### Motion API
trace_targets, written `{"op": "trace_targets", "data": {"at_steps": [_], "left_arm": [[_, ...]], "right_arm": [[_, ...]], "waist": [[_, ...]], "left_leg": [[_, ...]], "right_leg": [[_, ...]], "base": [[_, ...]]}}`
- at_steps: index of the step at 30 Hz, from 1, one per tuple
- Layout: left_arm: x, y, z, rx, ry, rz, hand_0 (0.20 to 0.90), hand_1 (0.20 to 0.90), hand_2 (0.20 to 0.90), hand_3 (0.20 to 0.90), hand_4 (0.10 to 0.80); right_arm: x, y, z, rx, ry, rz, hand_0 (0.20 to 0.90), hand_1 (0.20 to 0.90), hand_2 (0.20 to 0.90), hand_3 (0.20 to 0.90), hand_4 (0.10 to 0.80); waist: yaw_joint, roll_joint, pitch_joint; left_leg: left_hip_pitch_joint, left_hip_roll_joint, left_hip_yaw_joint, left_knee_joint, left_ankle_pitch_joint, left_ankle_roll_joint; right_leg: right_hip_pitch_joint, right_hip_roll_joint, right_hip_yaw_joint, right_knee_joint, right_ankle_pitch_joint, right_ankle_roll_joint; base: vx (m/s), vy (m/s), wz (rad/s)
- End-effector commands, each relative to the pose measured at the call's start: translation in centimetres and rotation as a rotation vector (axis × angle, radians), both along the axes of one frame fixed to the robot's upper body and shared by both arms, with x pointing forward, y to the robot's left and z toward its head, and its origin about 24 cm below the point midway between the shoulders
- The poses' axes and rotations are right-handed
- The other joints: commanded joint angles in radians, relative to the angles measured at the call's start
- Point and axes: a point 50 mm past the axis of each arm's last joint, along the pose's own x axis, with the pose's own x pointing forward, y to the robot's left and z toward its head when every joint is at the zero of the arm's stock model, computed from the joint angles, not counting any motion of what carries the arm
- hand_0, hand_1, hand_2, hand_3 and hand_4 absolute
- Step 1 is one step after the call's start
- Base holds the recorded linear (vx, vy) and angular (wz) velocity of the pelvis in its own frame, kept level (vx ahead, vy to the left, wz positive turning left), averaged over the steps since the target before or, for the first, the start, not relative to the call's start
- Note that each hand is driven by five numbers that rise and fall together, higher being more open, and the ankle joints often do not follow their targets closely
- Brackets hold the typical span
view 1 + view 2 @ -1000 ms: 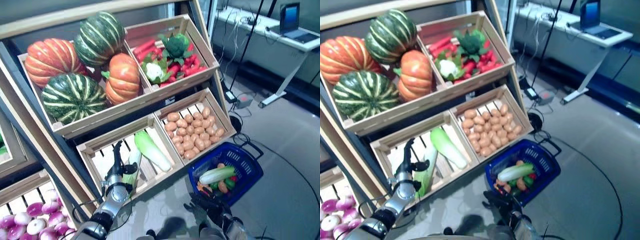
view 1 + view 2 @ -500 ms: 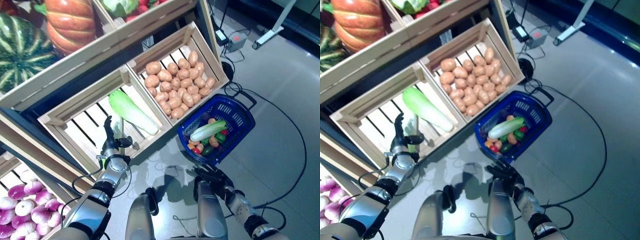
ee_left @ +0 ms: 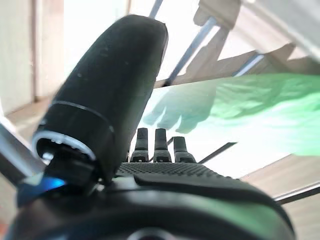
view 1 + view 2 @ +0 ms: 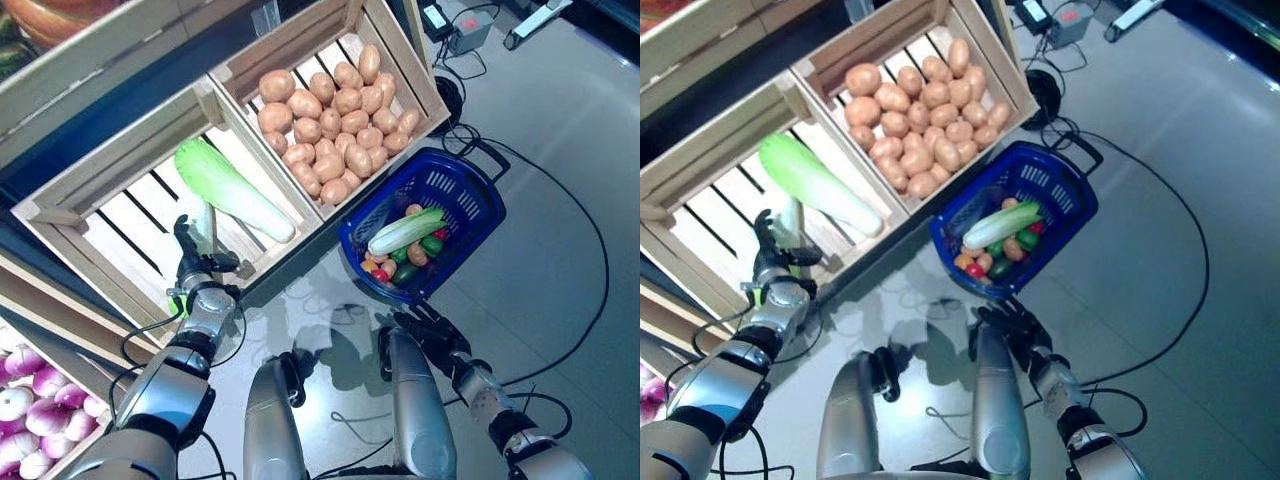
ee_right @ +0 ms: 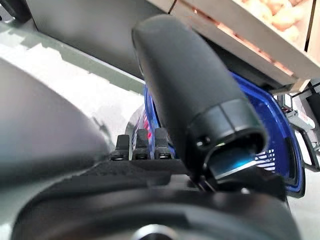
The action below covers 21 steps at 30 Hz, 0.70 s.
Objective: Put vegetables into the basket
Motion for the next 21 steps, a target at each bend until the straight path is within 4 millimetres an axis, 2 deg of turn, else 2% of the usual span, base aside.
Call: {"op": "trace_targets", "data": {"at_steps": [1, 6, 12, 13, 16, 19, 20, 21], "left_arm": [[0.4, 2.5, 3.1, 0.047, -0.096, 0.108, 0.900, 0.900, 0.900, 0.900, 0.800], [0.7, 2.1, 2.7, 0.034, -0.048, 0.077, 0.900, 0.900, 0.900, 0.900, 0.800], [-0.2, 2.9, 1.3, -0.041, 0.031, 0.155, 0.900, 0.900, 0.900, 0.900, 0.800], [-0.3, 2.9, 0.8, -0.048, 0.054, 0.157, 0.860, 0.860, 0.860, 0.860, 0.773], [-0.5, 2.7, 0.2, -0.065, 0.094, 0.155, 0.844, 0.844, 0.844, 0.844, 0.762], [-0.9, 2.9, -0.4, -0.069, 0.138, 0.175, 0.860, 0.860, 0.860, 0.860, 0.773], [-1.0, 3.0, -0.7, -0.077, 0.155, 0.183, 0.900, 0.900, 0.900, 0.900, 0.800], [-1.2, 3.0, -1.0, -0.085, 0.170, 0.186, 0.900, 0.900, 0.900, 0.900, 0.800]], "right_arm": [[0.5, -0.5, 1.0, 0.012, -0.091, -0.047, 0.900, 0.900, 0.900, 0.900, 0.800], [0.9, -0.6, 1.3, 0.027, -0.097, -0.072, 0.900, 0.900, 0.900, 0.900, 0.800], [1.4, -0.6, 1.7, 0.037, -0.110, -0.089, 0.900, 0.900, 0.900, 0.900, 0.800], [1.4, -0.6, 1.7, 0.037, -0.112, -0.089, 0.900, 0.900, 0.900, 0.900, 0.800], [1.6, -0.6, 1.7, 0.039, -0.114, -0.091, 0.900, 0.900, 0.900, 0.900, 0.800], [1.8, -0.6, 1.9, 0.045, -0.121, -0.097, 0.900, 0.900, 0.900, 0.900, 0.800], [1.9, -0.6, 1.9, 0.045, -0.122, -0.096, 0.900, 0.900, 0.900, 0.900, 0.800], [1.9, -0.6, 1.9, 0.045, -0.123, -0.096, 0.900, 0.900, 0.900, 0.900, 0.800]], "waist": [[0.006, -0.003, -0.051], [0.010, -0.007, -0.040], [0.013, -0.013, -0.030], [0.014, -0.014, -0.030], [0.016, -0.016, -0.027], [0.018, -0.019, -0.025], [0.018, -0.019, -0.024], [0.019, -0.019, -0.023]], "left_leg": [[0.000, 0.017, -0.039, 0.084, -0.113, -0.004], [-0.031, 0.015, -0.053, 0.099, -0.117, -0.009], [-0.070, 0.017, -0.064, 0.123, -0.124, -0.011], [-0.075, 0.016, -0.066, 0.126, -0.124, -0.011], [-0.082, 0.015, -0.067, 0.126, -0.124, -0.012], [-0.094, 0.016, -0.070, 0.133, -0.125, -0.014], [-0.096, 0.017, -0.069, 0.133, -0.124, -0.015], [-0.100, 0.017, -0.069, 0.136, -0.124, -0.015]], "right_leg": [[0.064, -0.040, 0.020, 0.019, -0.051, 0.002], [0.032, -0.038, 0.021, 0.036, -0.053, 0.008], [-0.006, -0.035, 0.020, 0.060, -0.060, 0.014], [-0.010, -0.034, 0.019, 0.062, -0.060, 0.014], [-0.017, -0.033, 0.018, 0.063, -0.060, 0.016], [-0.026, -0.035, 0.015, 0.067, -0.060, 0.017], [-0.028, -0.035, 0.015, 0.067, -0.060, 0.018], [-0.033, -0.035, 0.015, 0.070, -0.060, 0.018]], "base": [[-0.028, -0.038, 0.01], [-0.027, -0.023, 0.03], [-0.038, -0.020, 0.00], [-0.020, -0.030, 0.00], [0.000, 0.000, 0.00], [0.000, 0.000, 0.00], [0.000, 0.000, 0.00], [0.000, 0.000, 0.00]]}}
